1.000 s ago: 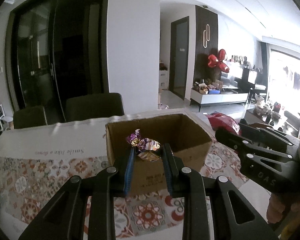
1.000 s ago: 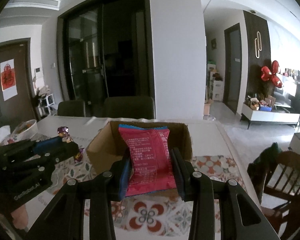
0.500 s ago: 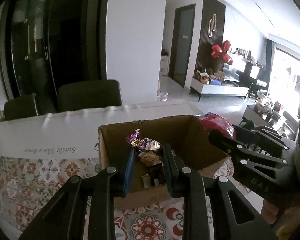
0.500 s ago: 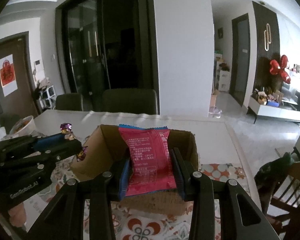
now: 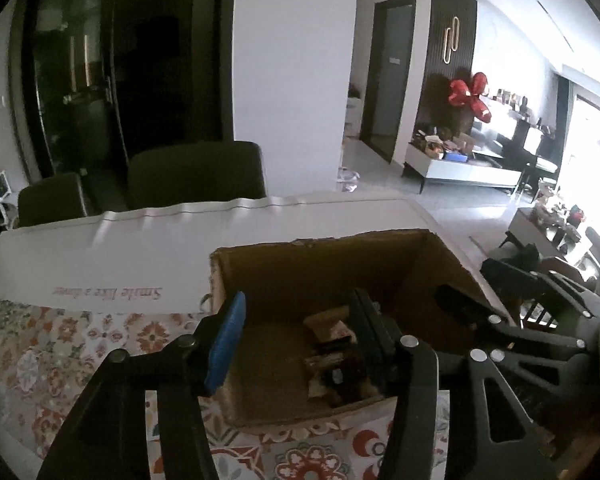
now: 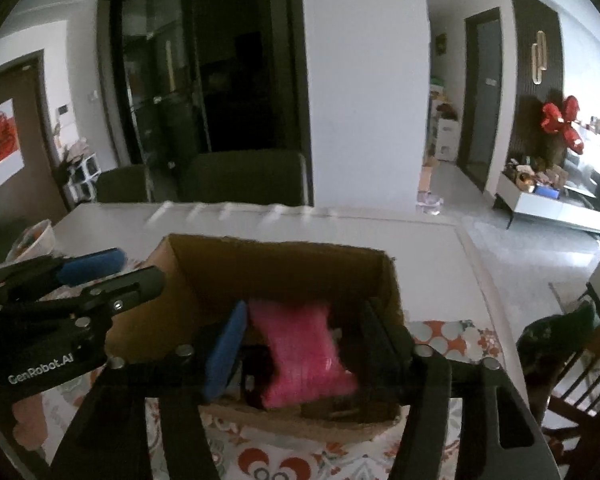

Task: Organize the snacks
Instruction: 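Open left tool to drop the purple candy while right tool releases the pink packet, then move left tool to the green cracker packet while right tool reaches the clear-wrapped candy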

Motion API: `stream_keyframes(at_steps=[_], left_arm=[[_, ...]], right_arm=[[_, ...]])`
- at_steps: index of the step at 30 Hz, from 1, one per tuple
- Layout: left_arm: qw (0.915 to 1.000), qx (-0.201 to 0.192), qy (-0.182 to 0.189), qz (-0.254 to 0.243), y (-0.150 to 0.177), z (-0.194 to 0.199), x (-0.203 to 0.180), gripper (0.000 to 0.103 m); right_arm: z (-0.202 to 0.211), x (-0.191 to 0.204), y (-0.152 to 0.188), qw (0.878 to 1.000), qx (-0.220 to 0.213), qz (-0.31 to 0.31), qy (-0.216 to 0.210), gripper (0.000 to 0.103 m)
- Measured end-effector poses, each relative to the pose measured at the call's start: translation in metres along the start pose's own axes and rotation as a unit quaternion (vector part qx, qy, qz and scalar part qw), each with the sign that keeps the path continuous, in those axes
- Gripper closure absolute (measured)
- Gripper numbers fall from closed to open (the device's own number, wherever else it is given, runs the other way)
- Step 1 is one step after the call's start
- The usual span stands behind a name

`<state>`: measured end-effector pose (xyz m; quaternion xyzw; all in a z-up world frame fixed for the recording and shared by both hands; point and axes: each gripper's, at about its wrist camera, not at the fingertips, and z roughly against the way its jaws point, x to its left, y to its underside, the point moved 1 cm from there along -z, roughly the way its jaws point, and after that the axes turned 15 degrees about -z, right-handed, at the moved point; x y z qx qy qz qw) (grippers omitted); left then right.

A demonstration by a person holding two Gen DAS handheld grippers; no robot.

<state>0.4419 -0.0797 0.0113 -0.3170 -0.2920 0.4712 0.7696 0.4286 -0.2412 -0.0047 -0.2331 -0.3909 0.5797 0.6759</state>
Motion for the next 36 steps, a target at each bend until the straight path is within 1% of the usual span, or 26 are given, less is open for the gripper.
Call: stream_keyframes(at_steps=[1,3,4,6,9,14,20,25,30,33,36], left_arm=[[1.0000,0.000,-0.004,-0.001,0.002,0.002,0.001,0.048],[0.9998,-0.001,-0.020,-0.002,0.008,0.010,0.000,0.039],[0.9997,-0.003,-0.026,-0.004,0.010,0.014,0.000,0.039],[0.9992,-0.008,-0.039,-0.006,0.015,0.024,-0.001,0.038],[0.9989,-0.013,-0.045,-0.003,0.022,0.038,0.000,0.037],[0.9973,-0.028,-0.067,-0.008,0.037,0.067,-0.005,0.033],[0.9954,-0.039,-0.087,-0.012,0.056,0.098,-0.010,0.033],[0.9951,-0.030,-0.094,-0.006,0.078,0.121,-0.015,0.032],[0.9950,-0.020,-0.098,0.001,0.097,0.136,-0.019,0.032],[0.9956,-0.010,-0.093,0.011,0.108,0.145,-0.022,0.032],[0.9953,-0.001,-0.096,0.012,0.118,0.153,-0.027,0.032]], right_arm=[[0.002,0.001,0.000,1.000,0.000,0.000,0.002,0.042],[0.008,0.001,0.005,1.000,-0.007,0.005,0.003,0.042],[0.010,0.004,0.005,1.000,-0.009,0.009,0.003,0.042],[0.018,0.007,0.011,1.000,-0.014,0.016,-0.002,0.042],[0.030,0.011,0.019,1.000,-0.017,0.020,-0.012,0.042],[0.050,0.019,0.033,0.999,-0.021,0.024,-0.035,0.042],[0.071,0.026,0.050,0.998,-0.020,0.020,-0.063,0.042],[0.089,0.035,0.067,0.996,-0.020,0.028,-0.078,0.042],[0.105,0.043,0.086,0.995,-0.014,0.043,-0.092,0.042],[0.113,0.046,0.097,0.994,-0.010,0.048,-0.100,0.042],[0.118,0.048,0.107,0.993,-0.002,0.051,-0.108,0.042]])
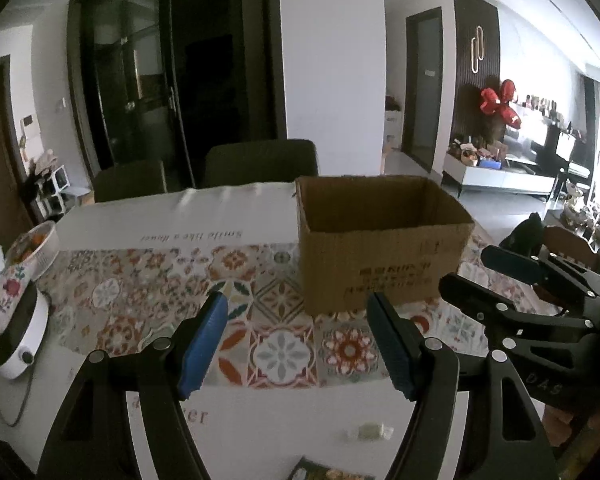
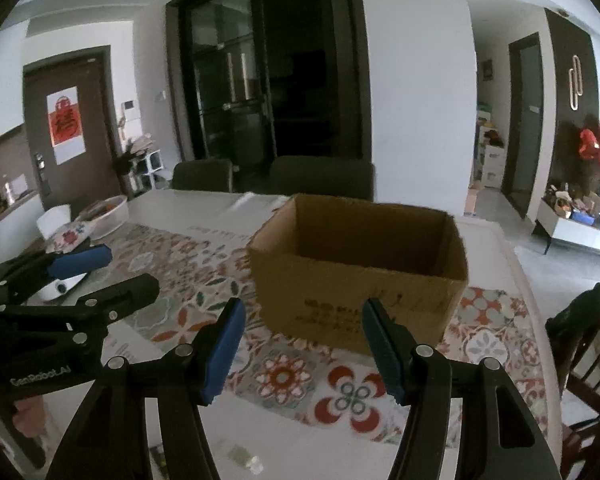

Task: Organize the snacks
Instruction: 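Move left tool to the green cracker packet while right tool reaches the clear-wrapped candy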

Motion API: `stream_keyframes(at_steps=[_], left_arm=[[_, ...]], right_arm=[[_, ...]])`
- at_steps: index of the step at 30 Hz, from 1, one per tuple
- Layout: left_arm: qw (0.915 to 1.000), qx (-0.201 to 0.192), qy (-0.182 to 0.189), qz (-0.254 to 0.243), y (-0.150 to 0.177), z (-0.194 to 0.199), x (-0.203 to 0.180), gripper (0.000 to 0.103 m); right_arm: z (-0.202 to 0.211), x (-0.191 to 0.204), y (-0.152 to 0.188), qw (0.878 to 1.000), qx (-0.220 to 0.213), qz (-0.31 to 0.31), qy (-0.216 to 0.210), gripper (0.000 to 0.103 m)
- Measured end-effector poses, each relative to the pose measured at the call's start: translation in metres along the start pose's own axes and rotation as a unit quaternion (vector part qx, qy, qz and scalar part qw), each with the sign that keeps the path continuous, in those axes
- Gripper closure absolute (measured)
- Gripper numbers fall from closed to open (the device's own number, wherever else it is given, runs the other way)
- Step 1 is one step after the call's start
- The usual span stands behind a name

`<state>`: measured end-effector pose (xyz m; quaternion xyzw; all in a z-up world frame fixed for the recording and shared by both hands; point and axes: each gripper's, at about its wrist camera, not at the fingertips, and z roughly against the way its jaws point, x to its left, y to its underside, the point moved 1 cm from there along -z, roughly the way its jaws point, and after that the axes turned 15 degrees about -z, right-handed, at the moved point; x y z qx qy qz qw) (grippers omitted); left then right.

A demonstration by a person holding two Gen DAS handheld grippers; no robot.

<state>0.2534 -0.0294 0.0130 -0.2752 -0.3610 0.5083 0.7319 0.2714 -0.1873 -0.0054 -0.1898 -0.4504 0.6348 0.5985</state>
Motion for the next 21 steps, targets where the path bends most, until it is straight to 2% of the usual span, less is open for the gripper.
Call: stream_keyframes(at_steps=[7,14,21], left_arm=[[0.9989,0.045,0.004,0.014,0.031,0.002,-0.005,0.031],[0.9943,0.101,0.013,0.032,0.061,-0.007,-0.014,0.031],[0.9829,0.163,0.025,0.083,0.095,-0.019,-0.020,0.031]], right_arm=[[0.001,0.007,0.024,0.999,0.029,0.019,-0.013,0.042],[-0.011,0.012,0.048,0.995,0.089,0.039,-0.031,0.042],[-0.028,0.010,0.073,0.986,0.152,0.063,-0.034,0.042]])
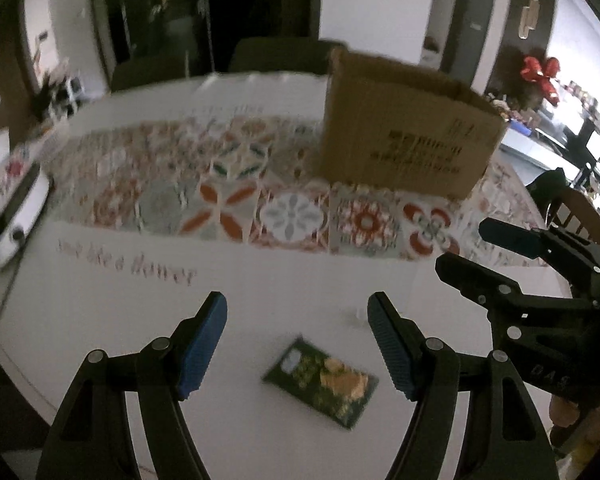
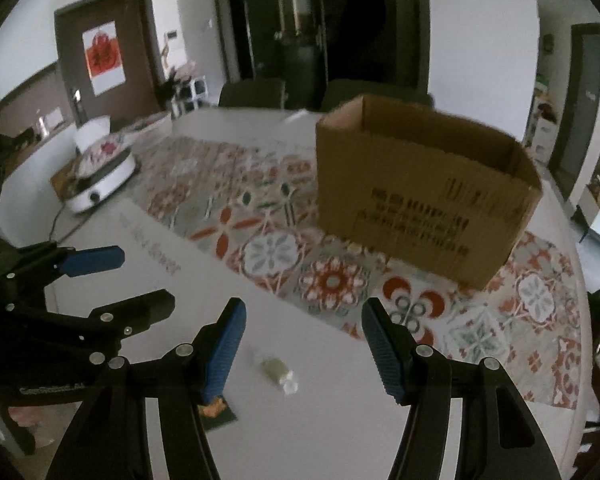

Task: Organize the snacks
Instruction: 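Move left tool to the green cracker packet while right tool reaches the clear-wrapped candy, then close left tool on the green packet while right tool grasps the clear-wrapped candy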

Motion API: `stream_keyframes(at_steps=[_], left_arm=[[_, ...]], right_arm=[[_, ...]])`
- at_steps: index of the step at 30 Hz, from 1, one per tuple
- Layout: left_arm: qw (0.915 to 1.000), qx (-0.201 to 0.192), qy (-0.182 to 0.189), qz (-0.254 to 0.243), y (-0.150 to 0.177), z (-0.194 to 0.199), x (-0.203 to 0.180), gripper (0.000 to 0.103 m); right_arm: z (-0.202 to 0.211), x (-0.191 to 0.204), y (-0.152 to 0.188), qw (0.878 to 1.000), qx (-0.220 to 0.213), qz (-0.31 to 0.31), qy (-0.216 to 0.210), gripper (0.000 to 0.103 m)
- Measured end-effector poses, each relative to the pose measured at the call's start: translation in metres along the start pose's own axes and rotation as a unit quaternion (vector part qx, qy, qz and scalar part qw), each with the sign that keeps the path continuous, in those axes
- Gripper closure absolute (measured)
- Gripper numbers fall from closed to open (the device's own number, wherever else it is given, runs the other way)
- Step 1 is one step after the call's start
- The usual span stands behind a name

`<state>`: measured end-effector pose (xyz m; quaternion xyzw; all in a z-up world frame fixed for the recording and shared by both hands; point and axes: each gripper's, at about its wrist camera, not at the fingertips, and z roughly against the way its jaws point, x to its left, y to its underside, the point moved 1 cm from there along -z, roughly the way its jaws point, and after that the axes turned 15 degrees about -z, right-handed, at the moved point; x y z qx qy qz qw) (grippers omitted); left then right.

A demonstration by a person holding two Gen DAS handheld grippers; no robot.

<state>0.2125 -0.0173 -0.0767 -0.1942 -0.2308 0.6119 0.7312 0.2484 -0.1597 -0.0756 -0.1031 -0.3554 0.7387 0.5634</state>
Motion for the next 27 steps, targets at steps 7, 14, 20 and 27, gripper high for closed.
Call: stream_keyframes(at_steps=[7,14,20,27], left_arm=[[0.9947,0.070,0.024,0.072,0.021,-0.022,-0.002,0.031],[0.9781,0.139,0.041,0.149,0.035,-0.046,0.003,0.031],[0.9703,0.159,0.038,0.179,0.038,-0.056,0.001,0.031],[0.9559,0.194,0.041,0.217,0.042,-0.072,0.003,0.031]], right_arm=[[-0.024,-0.001,0.018,0.997,0.069,0.032,-0.005,0.042],[-0.050,-0.009,0.031,0.991,0.125,0.050,-0.001,0.043],[-0.063,-0.009,0.038,0.987,0.149,0.060,-0.021,0.049],[-0.072,-0.004,0.042,0.985,0.151,0.081,-0.033,0.056]])
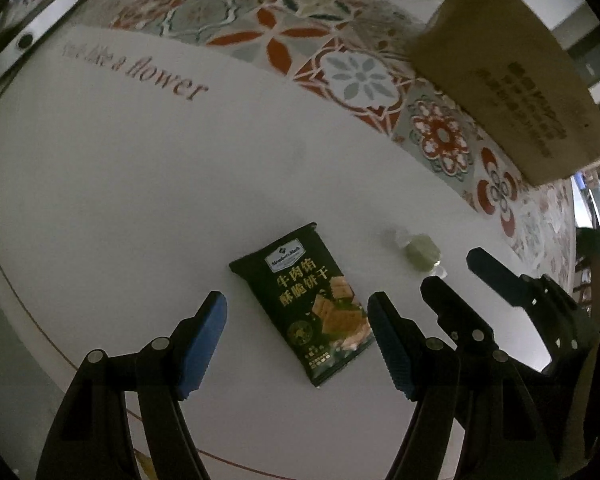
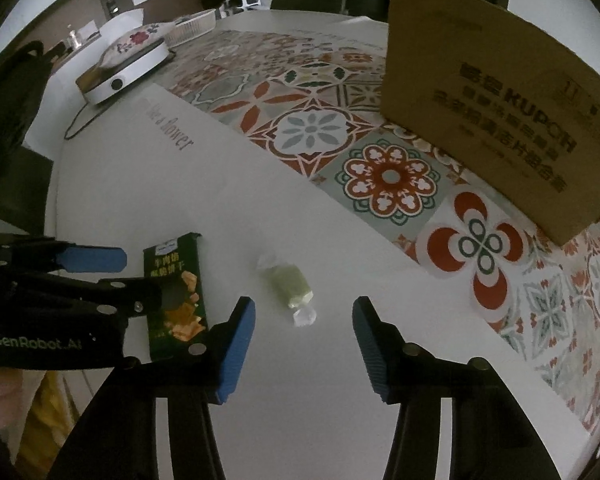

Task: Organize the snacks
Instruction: 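Close left tool on the green packet while right tool grasps the clear-wrapped candy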

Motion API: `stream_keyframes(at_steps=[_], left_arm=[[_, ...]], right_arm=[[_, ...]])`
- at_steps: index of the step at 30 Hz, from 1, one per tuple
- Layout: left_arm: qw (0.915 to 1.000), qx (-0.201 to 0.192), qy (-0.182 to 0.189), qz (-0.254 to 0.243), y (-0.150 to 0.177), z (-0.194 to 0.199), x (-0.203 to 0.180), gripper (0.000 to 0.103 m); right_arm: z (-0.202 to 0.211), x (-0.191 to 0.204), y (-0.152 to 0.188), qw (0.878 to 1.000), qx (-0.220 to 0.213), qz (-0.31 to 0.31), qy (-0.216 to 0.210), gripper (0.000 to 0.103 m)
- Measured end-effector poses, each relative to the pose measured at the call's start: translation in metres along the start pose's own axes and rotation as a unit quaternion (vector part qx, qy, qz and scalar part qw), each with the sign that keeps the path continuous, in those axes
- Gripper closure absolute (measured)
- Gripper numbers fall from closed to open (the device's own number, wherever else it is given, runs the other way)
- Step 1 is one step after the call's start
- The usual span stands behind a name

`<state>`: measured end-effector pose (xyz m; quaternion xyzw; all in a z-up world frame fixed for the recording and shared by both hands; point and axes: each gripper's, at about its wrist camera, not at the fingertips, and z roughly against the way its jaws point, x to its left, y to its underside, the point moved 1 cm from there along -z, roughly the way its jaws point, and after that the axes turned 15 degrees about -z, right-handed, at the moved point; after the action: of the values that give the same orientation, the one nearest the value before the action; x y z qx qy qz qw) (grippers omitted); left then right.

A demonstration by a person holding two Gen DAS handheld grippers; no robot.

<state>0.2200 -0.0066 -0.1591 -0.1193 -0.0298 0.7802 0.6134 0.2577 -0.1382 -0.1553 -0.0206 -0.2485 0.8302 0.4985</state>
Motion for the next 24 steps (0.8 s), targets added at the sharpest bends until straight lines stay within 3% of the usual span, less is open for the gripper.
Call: stream_keyframes(at_steps=[8,15,20,24], left_arm=[[0.9996,0.008,-0.004,0.027,-0.006,-0.010,0.001,0.028],[0.9995,-0.008,-0.030,-0.001,-0.008,-0.012,-0.007,0.028],[0.9986,-0.025,-0.042,-0.020,-0.006,-0.011,-0.007,0.042],[0.9982,-0.033,-0.040,-0.029,-0.004,-0.010,-0.006,0.048]], right_arm=[[-0.015,0.004,-0.007,1.000,0.009,0.007,-0.006,0.063],[-0.023,0.009,-0.004,1.000,0.007,0.020,0.001,0.076],[-0.020,0.010,0.002,1.000,-0.002,0.020,0.017,0.081],[-0.014,0.001,0.008,0.999,-0.010,0.003,0.035,0.082]])
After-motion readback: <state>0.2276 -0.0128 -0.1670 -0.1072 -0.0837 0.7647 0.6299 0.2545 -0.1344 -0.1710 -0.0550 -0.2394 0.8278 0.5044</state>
